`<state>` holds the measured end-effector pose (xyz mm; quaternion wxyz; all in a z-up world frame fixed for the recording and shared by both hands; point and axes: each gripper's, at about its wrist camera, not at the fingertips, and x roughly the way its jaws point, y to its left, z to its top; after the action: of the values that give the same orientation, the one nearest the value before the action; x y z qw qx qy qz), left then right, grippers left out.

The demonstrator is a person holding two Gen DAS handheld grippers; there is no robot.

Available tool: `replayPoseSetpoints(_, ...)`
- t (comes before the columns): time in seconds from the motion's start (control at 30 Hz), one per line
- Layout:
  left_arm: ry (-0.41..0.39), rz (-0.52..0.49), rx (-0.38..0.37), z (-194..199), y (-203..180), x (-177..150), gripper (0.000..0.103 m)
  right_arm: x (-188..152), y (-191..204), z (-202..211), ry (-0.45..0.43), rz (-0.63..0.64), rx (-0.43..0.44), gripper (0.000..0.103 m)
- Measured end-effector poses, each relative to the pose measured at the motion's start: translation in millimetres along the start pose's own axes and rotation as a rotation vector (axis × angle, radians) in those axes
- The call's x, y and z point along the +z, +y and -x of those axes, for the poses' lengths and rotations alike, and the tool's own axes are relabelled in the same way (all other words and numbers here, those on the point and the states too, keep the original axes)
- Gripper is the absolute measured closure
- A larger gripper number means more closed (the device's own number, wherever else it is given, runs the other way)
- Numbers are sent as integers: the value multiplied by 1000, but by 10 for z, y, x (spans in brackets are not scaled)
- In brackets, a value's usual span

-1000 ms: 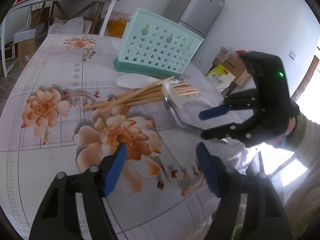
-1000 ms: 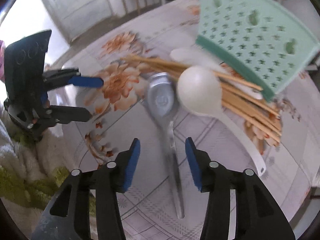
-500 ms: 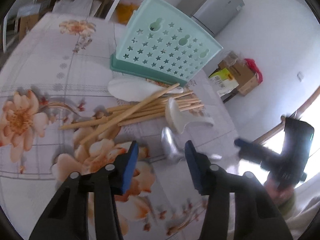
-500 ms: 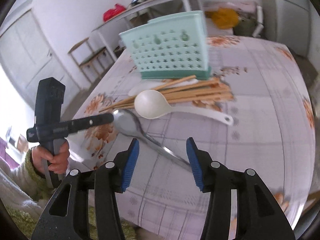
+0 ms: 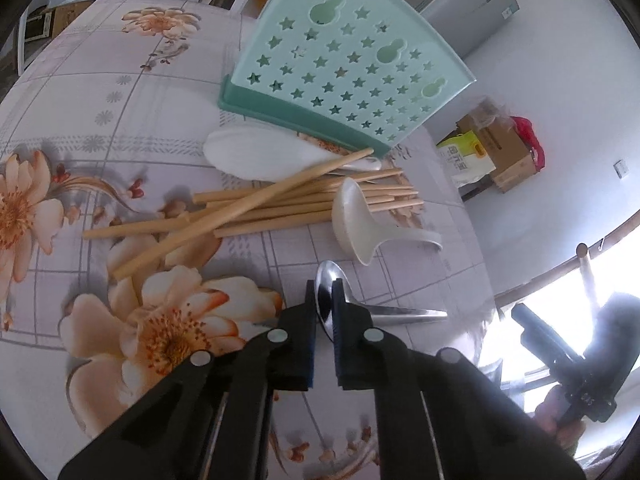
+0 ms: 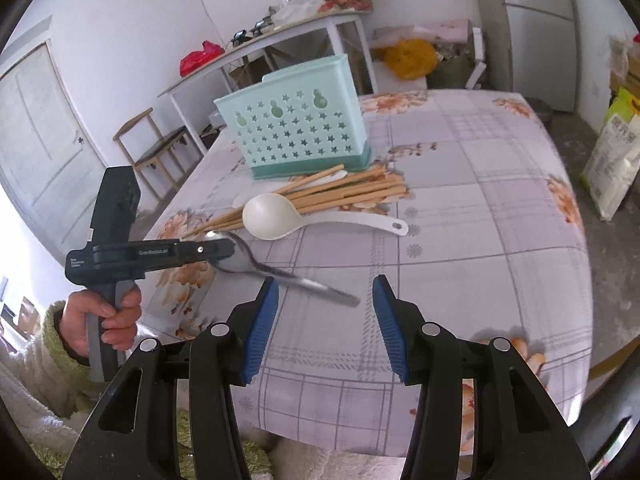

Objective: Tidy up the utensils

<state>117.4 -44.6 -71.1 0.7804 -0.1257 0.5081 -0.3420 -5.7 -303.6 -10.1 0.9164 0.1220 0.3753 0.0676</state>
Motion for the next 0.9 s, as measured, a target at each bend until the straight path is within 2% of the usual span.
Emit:
replayPoseSetpoints(0.23,26,-12,-1,389,174,-158,98,248,212,-59,-30,55,27,56)
replayPoseSetpoints(0.37,46,-28,-16,584,295,-318,98,387,425,-324,3,125,48,59)
replayPoseSetpoints(0.47,73,-37,-35,629,339,-460,98,415,655,-641,56,236,42,60)
replayPoseSetpoints(0.57,64,-65,-48,685,337,-555,98,417,804,-900,104,311,26,62)
replayPoseSetpoints(0.7,54,-77,-72,717,331,-619,98,424,1033,-1243,138,433,-43,66)
replayPoseSetpoints(0.83,46,-81,-98,773,376,-661,99,325,1234,-1520,151,578,-174,70)
replayPoseSetpoints(0.9,41,-75,-105,784,401,-666,99,282,1259,-1617,159,607,-237,81)
